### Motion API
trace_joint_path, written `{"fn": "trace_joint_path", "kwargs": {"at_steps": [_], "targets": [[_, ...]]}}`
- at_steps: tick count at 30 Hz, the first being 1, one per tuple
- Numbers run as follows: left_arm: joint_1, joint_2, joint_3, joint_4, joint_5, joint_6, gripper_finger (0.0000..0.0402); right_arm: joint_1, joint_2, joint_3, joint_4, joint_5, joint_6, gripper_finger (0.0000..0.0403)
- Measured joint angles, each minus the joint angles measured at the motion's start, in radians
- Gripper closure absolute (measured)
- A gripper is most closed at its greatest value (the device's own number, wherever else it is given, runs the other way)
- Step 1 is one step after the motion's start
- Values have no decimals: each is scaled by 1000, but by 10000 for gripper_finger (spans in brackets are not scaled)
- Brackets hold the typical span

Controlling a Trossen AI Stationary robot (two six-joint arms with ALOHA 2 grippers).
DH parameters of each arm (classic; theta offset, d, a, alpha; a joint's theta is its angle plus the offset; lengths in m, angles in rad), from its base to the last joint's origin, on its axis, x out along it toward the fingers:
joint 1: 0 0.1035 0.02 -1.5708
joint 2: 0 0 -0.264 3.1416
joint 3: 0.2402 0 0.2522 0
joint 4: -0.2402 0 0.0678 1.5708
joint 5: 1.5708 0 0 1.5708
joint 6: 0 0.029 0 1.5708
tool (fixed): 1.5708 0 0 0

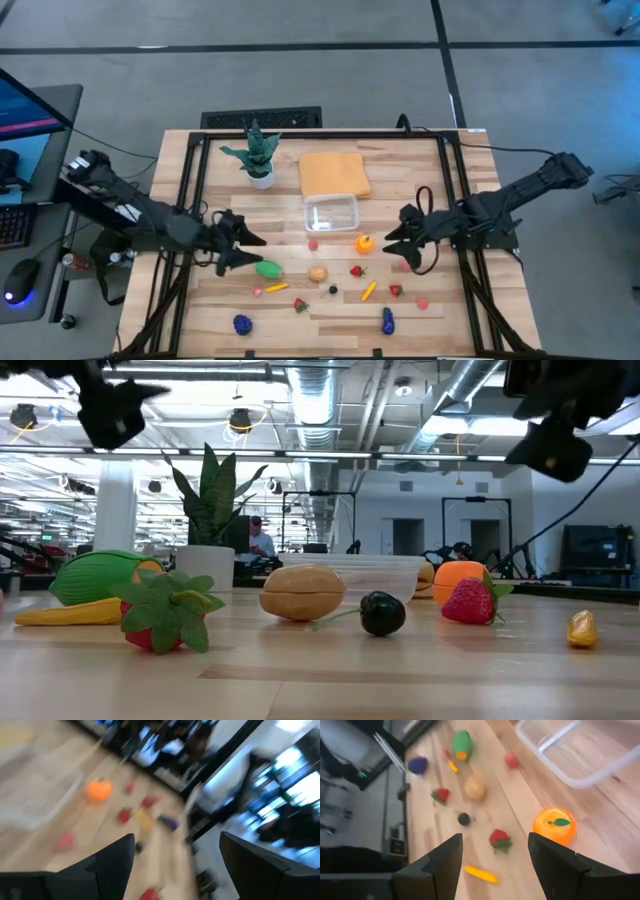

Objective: Pick and placing Produce into tupperware
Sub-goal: Put the orange into the transparent bin

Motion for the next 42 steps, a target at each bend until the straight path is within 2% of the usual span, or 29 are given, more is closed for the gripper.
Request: {"fn": "trace_joint_path", "kwargs": {"at_steps": [4, 10, 16, 23, 30, 37, 42], "targets": [[0, 57, 48, -126, 1, -74, 120, -26, 87, 31, -4, -1, 11, 182], [0, 75, 50, -140, 11, -129, 120, -72, 245, 160, -102, 0, 27, 182], [0, 75, 50, -147, 15, -135, 120, -73, 419, 319, -291, 0, -13, 182], [0, 75, 50, -190, 16, -140, 120, -83, 581, 457, -373, -4, 11, 182], [0, 75, 51, -214, 17, -142, 120, -129, 656, 565, -477, -5, 94, 182], [0, 75, 51, -249, 17, -135, 120, -194, 673, 583, -470, -164, 135, 182], [0, 75, 51, -256, 17, -136, 120, -217, 672, 583, -476, -204, 135, 182]]}}
